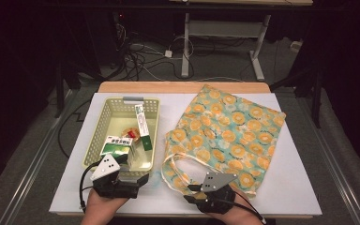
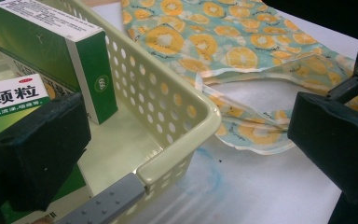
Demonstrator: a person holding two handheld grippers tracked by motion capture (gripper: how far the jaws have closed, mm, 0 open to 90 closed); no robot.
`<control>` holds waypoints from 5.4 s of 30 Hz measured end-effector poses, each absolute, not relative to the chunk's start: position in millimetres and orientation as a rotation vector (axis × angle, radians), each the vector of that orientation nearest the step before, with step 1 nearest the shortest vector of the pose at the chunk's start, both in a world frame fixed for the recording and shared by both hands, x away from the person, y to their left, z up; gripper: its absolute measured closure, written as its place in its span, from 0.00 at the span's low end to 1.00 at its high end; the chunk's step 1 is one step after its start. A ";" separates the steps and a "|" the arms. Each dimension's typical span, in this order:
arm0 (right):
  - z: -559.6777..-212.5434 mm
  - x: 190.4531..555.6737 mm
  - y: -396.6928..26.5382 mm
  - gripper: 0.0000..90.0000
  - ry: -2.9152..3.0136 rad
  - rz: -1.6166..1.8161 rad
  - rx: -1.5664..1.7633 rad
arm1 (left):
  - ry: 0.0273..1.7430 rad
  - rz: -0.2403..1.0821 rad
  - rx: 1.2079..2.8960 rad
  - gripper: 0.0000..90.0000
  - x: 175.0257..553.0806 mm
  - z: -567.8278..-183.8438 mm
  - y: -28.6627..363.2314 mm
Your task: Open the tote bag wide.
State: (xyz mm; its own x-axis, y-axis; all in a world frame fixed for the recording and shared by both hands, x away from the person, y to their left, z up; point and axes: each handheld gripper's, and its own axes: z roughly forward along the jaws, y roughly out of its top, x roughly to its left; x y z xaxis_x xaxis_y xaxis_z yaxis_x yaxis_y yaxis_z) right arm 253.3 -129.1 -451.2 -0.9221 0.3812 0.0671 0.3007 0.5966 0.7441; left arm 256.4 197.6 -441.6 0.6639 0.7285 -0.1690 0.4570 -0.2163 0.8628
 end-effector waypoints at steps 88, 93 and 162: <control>-459.5 380.4 -284.2 0.71 2.159 1.271 1.296 | 0.935 0.342 1.879 0.00 254.2 -443.5 190.8; -442.0 369.6 -278.2 0.66 2.145 1.337 1.208 | 0.934 0.341 1.880 0.00 254.4 -443.6 190.6; -471.9 354.5 -186.4 0.79 2.570 1.029 0.871 | 0.901 0.301 1.902 0.00 252.6 -444.0 180.8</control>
State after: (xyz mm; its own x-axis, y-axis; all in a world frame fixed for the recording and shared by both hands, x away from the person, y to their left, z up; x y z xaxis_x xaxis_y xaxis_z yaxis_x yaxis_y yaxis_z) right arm 354.5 -186.4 -471.9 -0.7939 0.6081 -0.0001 0.4399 0.5744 0.6903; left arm 252.6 180.8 -444.0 0.6952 0.6992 -0.1668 0.4589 -0.2531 0.8517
